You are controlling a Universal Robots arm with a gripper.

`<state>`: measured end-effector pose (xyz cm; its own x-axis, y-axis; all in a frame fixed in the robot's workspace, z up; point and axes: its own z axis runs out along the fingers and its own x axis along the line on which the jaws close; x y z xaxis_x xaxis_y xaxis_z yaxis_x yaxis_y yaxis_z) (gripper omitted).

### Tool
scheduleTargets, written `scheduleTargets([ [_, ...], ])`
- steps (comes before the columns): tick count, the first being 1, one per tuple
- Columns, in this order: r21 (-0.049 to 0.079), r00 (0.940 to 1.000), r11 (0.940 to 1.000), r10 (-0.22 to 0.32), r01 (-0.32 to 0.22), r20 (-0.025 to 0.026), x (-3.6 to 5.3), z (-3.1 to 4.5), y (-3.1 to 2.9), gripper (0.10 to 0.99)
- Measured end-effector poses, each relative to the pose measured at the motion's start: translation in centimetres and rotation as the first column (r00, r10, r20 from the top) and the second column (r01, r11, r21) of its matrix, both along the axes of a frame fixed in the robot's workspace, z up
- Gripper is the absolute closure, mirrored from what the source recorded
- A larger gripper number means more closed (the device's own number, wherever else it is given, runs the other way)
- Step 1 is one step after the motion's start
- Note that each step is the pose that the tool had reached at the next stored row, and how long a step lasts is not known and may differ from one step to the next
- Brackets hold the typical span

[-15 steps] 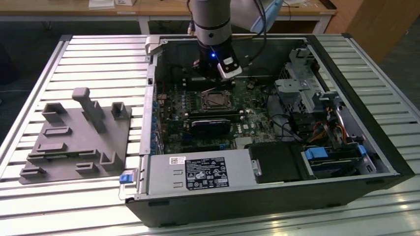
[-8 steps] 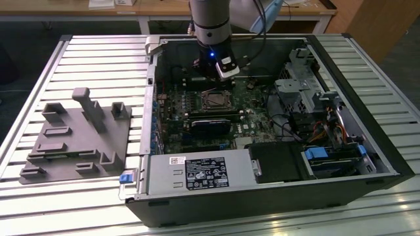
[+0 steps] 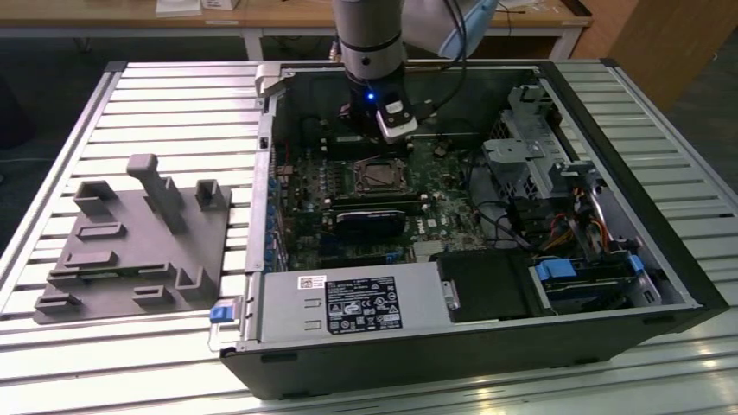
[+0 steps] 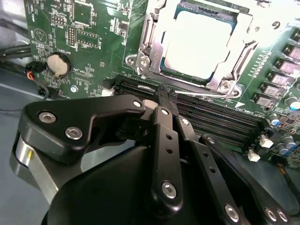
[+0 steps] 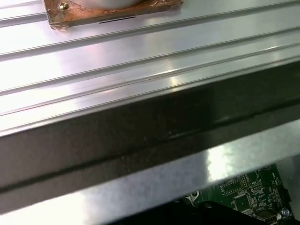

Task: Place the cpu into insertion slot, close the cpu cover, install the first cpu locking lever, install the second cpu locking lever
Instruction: 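Install the first cpu locking lever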

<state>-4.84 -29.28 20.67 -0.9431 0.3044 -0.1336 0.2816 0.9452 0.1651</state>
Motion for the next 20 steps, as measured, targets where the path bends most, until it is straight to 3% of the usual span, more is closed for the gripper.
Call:
scheduleTargets([
  [20, -0.004, 0.993, 0.993, -0.118, 0.118, 0.0004, -0.26, -0.75, 0.26, 0.98],
])
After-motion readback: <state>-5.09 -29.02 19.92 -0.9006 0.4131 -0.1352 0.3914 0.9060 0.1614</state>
